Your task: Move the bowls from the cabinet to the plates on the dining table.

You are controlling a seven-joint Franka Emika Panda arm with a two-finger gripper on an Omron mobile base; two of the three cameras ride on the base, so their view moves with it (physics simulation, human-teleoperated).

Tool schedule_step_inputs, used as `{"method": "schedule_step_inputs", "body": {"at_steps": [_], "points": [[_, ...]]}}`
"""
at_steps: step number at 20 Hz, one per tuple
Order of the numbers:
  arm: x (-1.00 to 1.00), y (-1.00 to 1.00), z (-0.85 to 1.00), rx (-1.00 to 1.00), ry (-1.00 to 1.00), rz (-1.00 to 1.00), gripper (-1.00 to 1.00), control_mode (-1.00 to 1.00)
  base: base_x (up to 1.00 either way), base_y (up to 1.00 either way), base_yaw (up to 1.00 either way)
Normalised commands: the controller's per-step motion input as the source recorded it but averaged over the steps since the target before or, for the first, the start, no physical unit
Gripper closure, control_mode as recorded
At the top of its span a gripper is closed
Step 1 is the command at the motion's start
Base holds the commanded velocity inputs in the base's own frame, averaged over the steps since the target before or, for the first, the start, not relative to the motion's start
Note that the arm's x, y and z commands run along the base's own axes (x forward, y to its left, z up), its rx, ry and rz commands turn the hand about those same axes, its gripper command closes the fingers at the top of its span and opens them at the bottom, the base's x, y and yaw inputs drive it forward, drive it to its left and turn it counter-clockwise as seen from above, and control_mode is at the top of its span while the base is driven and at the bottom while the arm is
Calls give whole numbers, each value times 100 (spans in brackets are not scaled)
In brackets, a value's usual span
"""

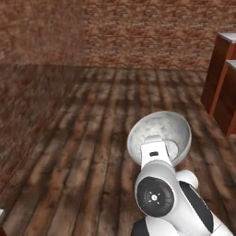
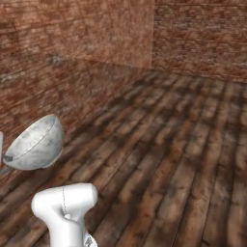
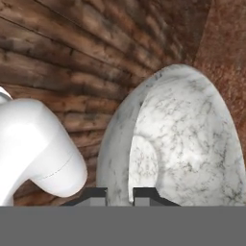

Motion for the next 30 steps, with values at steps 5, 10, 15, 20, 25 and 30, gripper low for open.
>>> {"method": "schedule_step_inputs", "body": {"at_steps": [5, 10, 15, 20, 25, 30], "points": [[0, 0, 0, 0, 0, 0, 100, 100, 100, -14, -27], [0, 0, 0, 0, 0, 0, 100, 100, 100, -7, -28], [0, 0, 0, 0, 0, 0, 100, 100, 100, -5, -28], [0, 0, 0, 0, 0, 0, 100, 100, 100, 0, -34], [0, 0, 0, 0, 0, 0, 100, 100, 100, 0, -38], [0, 0, 0, 0, 0, 0, 100, 100, 100, 1, -42]]}}
